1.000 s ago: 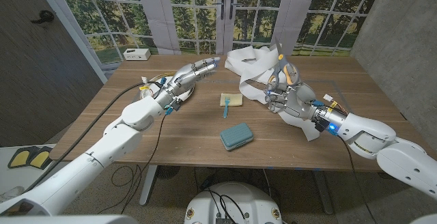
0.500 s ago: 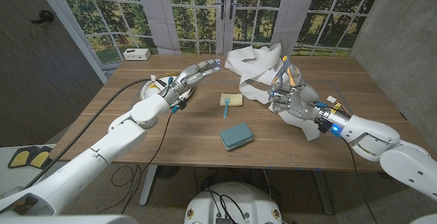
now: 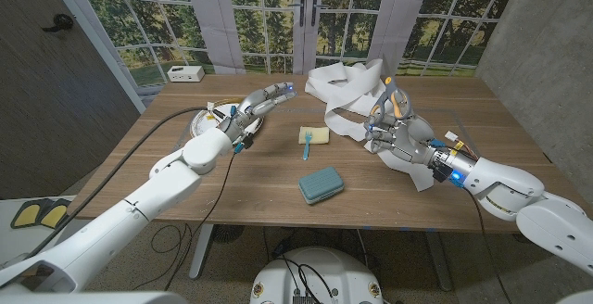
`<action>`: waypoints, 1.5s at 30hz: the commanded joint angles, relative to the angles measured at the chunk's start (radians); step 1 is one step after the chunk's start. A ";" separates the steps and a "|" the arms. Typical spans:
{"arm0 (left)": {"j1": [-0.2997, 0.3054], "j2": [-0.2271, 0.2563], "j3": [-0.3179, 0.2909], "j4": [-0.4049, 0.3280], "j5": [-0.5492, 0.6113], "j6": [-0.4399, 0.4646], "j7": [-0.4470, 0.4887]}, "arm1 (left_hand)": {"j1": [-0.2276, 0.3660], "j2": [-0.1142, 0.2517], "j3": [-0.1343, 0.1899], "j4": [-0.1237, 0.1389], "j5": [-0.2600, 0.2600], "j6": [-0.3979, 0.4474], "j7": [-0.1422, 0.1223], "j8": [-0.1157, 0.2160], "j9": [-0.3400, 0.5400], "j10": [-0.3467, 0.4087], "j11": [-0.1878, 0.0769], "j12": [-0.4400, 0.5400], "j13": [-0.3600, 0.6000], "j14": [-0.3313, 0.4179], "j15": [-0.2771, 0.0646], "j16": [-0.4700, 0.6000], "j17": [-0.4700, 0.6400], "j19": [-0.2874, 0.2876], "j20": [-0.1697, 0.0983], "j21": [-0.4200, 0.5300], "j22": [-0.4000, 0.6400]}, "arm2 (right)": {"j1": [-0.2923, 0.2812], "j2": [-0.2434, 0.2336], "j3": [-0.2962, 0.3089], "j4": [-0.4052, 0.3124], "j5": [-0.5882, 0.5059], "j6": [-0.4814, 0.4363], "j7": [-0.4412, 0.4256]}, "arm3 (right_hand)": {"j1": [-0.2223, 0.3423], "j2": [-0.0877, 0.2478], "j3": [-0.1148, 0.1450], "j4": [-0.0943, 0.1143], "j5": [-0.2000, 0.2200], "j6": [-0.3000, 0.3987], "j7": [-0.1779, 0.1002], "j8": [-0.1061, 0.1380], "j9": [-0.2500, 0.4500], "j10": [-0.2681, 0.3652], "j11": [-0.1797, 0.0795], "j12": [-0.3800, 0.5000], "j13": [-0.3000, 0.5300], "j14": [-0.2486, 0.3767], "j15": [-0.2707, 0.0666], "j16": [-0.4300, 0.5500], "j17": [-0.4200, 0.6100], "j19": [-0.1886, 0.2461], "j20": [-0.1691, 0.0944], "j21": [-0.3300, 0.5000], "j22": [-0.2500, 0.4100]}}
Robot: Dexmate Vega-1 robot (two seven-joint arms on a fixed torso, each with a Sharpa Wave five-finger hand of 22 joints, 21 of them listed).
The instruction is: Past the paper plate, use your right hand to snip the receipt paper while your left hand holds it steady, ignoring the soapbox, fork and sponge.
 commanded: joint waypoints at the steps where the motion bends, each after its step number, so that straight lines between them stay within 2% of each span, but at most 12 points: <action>1: -0.032 -0.026 0.034 0.015 0.066 0.061 0.070 | -0.009 -0.003 -0.006 0.000 0.006 -0.018 -0.004 0.003 0.003 -0.009 0.001 0.002 -0.003 -0.023 -0.025 -0.008 -0.002 -0.001 0.007 0.005 0.004 | -0.029 0.011 0.006 -0.020 -0.022 0.014 -0.015 | 0.008 0.012 0.002 -0.005 0.005 -0.005 0.002 -0.012 -0.005 0.004 0.002 -0.007 -0.003 -0.005 -0.004 0.007 0.000 0.008 -0.024 -0.006 0.005; 6: -0.032 -0.049 0.080 -0.017 0.242 0.096 0.203 | -0.006 -0.008 -0.006 -0.007 0.007 -0.034 -0.003 0.003 0.002 -0.001 -0.004 0.006 -0.008 -0.047 -0.025 -0.016 -0.008 -0.001 0.009 0.005 0.004 | -0.045 0.010 0.023 -0.032 -0.030 0.018 -0.024 | 0.019 0.021 0.007 -0.008 0.006 -0.013 0.003 -0.019 -0.005 -0.003 0.004 -0.010 -0.005 -0.008 -0.003 0.008 -0.002 0.011 -0.026 -0.009 0.006; 10: -0.052 -0.063 0.105 0.000 0.291 0.103 0.210 | -0.005 -0.010 -0.006 -0.010 0.008 -0.048 0.001 0.002 0.002 -0.010 0.007 0.003 -0.010 -0.055 -0.018 -0.017 -0.012 0.000 0.008 0.006 0.004 | -0.053 0.008 0.032 -0.043 -0.036 0.016 -0.028 | 0.030 0.028 0.011 -0.011 0.006 -0.011 0.003 -0.023 -0.007 -0.003 0.005 -0.012 -0.009 -0.007 -0.005 0.010 -0.002 0.011 -0.027 -0.011 0.006; 13: -0.077 -0.044 0.136 -0.013 0.374 0.137 0.199 | -0.005 -0.011 -0.006 -0.011 0.008 -0.062 0.009 0.000 0.002 -0.021 0.011 0.000 -0.013 -0.055 -0.017 -0.015 -0.014 -0.001 0.009 0.005 0.004 | -0.058 0.009 0.039 -0.050 -0.041 0.015 -0.031 | 0.035 0.031 0.013 -0.013 0.006 -0.011 0.004 -0.023 -0.005 -0.003 0.006 -0.012 -0.008 -0.006 -0.005 0.010 -0.003 0.012 -0.028 -0.013 0.006; 14: -0.077 -0.047 0.143 -0.016 0.404 0.142 0.218 | -0.006 -0.013 -0.007 -0.013 0.009 -0.068 0.011 0.002 0.001 -0.018 0.012 0.003 -0.015 -0.048 -0.038 -0.010 -0.017 -0.001 0.008 0.004 0.004 | -0.058 0.010 0.040 -0.049 -0.042 0.016 -0.028 | 0.039 0.034 0.014 -0.014 0.006 -0.010 0.004 -0.025 -0.007 -0.002 0.004 -0.013 -0.011 -0.005 -0.004 0.011 -0.004 0.013 -0.028 -0.013 0.006; 17: -0.081 -0.059 0.151 -0.008 0.418 0.132 0.219 | -0.012 -0.021 -0.012 -0.014 0.009 -0.078 0.018 0.004 0.001 -0.005 0.019 0.009 -0.018 -0.037 -0.050 -0.005 -0.021 -0.006 -0.017 0.002 0.002 | -0.059 0.010 0.044 -0.053 -0.041 0.013 -0.027 | 0.046 0.036 0.015 -0.016 0.006 -0.006 0.001 -0.025 -0.006 0.001 0.001 -0.014 -0.014 -0.008 -0.008 0.011 -0.003 0.014 -0.028 -0.015 0.006; 24: -0.101 -0.086 0.181 0.023 0.504 0.158 0.250 | -0.013 -0.026 -0.014 -0.017 0.009 -0.075 0.029 0.010 0.000 0.005 0.029 0.014 -0.022 -0.046 -0.047 -0.008 -0.026 -0.004 -0.022 0.002 0.001 | -0.073 0.007 0.066 -0.067 -0.047 0.011 -0.017 | 0.059 0.044 0.018 -0.020 0.004 0.001 0.003 -0.029 -0.008 0.004 -0.001 -0.012 -0.014 -0.008 -0.011 0.012 -0.006 0.015 -0.029 -0.019 0.007; 26: -0.111 -0.098 0.189 0.043 0.514 0.158 0.250 | -0.017 -0.021 -0.013 -0.019 0.011 -0.061 0.037 0.019 -0.001 0.054 0.009 0.036 -0.022 -0.024 -0.062 0.002 -0.031 -0.003 -0.023 0.001 -0.001 | -0.075 0.003 0.072 -0.069 -0.048 0.010 -0.003 | 0.061 0.044 0.018 -0.021 0.004 0.001 0.002 -0.032 -0.011 0.006 -0.001 -0.014 -0.018 -0.009 -0.010 0.012 -0.006 0.015 -0.029 -0.019 0.007; 28: -0.121 -0.109 0.199 0.057 0.529 0.171 0.252 | -0.016 -0.022 -0.012 -0.020 0.011 -0.055 0.039 0.021 -0.001 0.060 0.008 0.039 -0.022 -0.020 -0.064 0.003 -0.032 0.002 -0.027 0.002 -0.001 | -0.079 0.002 0.078 -0.076 -0.045 0.004 -0.002 | 0.064 0.044 0.018 -0.022 0.003 0.003 0.003 -0.034 -0.012 0.006 -0.001 -0.016 -0.022 -0.011 -0.009 0.012 -0.006 0.014 -0.029 -0.021 0.007; 34: -0.160 -0.143 0.237 0.125 0.560 0.186 0.243 | -0.017 -0.024 -0.013 -0.023 0.011 -0.078 0.040 0.013 -0.002 0.038 0.018 0.032 -0.021 -0.039 -0.050 -0.004 -0.034 0.003 -0.030 0.001 -0.002 | -0.102 -0.003 0.100 -0.098 -0.057 -0.010 -0.002 | 0.075 0.047 0.018 -0.025 0.000 0.014 0.001 -0.040 -0.019 0.009 -0.001 -0.027 -0.040 -0.025 -0.001 0.002 -0.017 0.008 -0.024 -0.027 0.007; 36: -0.169 -0.155 0.228 0.143 0.500 0.186 0.195 | -0.019 -0.025 -0.014 -0.023 0.011 -0.082 0.039 0.011 -0.002 0.032 0.019 0.030 -0.021 -0.041 -0.049 -0.005 -0.035 0.003 -0.031 0.000 -0.002 | -0.109 -0.001 0.107 -0.103 -0.057 -0.013 0.003 | 0.078 0.047 0.017 -0.026 -0.001 0.014 0.001 -0.041 -0.018 0.013 -0.001 -0.028 -0.044 -0.029 0.003 -0.001 -0.023 0.004 -0.021 -0.030 0.007; 45: -0.211 -0.161 0.253 0.158 0.496 0.221 0.151 | -0.028 -0.026 -0.017 -0.020 0.011 -0.089 0.046 0.011 -0.003 0.027 0.024 0.030 -0.021 -0.046 -0.040 -0.005 -0.035 -0.002 -0.027 -0.002 -0.002 | -0.124 0.007 0.114 -0.108 -0.067 -0.016 0.030 | 0.084 0.049 0.015 -0.026 -0.006 0.019 0.003 -0.049 -0.022 0.029 -0.008 -0.035 -0.064 -0.031 0.010 -0.006 -0.044 0.000 -0.017 -0.036 0.007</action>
